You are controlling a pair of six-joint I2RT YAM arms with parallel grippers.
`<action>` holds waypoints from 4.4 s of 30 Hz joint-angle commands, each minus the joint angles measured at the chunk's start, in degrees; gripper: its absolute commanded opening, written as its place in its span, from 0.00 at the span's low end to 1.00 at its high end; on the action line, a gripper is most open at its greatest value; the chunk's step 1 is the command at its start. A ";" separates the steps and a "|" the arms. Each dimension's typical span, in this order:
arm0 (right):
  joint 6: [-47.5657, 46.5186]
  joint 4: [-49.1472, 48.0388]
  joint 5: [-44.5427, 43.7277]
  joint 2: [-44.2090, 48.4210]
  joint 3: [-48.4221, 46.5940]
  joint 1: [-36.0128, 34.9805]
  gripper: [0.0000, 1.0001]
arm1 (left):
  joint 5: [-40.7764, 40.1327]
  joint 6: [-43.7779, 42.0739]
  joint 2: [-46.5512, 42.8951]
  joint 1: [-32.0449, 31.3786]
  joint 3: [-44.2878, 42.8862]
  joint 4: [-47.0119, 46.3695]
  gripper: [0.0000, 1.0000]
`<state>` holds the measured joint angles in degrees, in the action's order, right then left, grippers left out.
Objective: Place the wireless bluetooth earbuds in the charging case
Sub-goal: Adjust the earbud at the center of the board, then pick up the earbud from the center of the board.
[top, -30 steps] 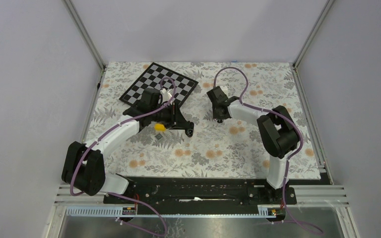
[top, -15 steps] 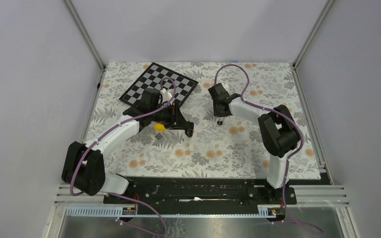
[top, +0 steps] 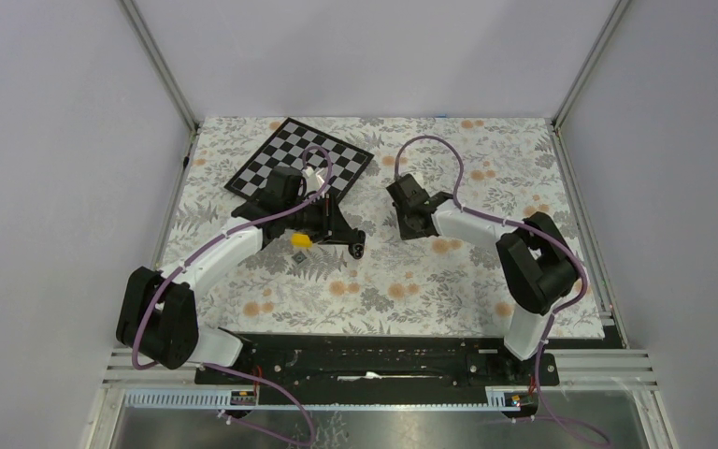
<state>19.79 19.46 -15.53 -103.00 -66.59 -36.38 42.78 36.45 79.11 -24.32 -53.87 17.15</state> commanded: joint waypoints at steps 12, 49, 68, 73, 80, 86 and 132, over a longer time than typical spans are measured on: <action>-4.15 -0.83 -2.66 -4.07 -2.31 -0.61 0.27 | -0.59 -0.94 -0.90 0.15 -2.41 -0.83 0.00; -7.51 -1.34 -5.48 -9.93 -8.36 1.20 0.19 | -0.77 -1.05 -1.56 0.17 -2.56 -0.26 0.00; -9.92 -0.55 -4.94 -12.76 -11.96 2.98 0.12 | -0.95 -1.03 -1.51 0.23 -2.21 -0.55 0.00; -9.79 -0.34 -4.70 -12.44 -12.30 3.59 0.07 | -1.07 -1.12 -1.59 0.23 -2.12 -0.61 0.00; -7.45 -0.37 -2.87 -10.60 -10.99 4.71 0.00 | -1.01 -1.29 -0.86 0.23 -2.27 -0.56 0.00; -4.12 -0.41 -1.15 -6.35 -8.67 5.32 0.03 | -0.43 -1.36 0.13 0.23 -2.93 -0.54 0.00; -0.07 -5.22 8.81 -5.48 -0.29 8.78 0.30 | -0.69 -1.02 0.37 0.24 -2.91 -0.82 0.00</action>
<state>18.81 14.24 -8.23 -107.33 -67.55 -27.75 42.00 35.99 80.01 -24.32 -55.24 17.56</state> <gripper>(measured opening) 0.310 0.285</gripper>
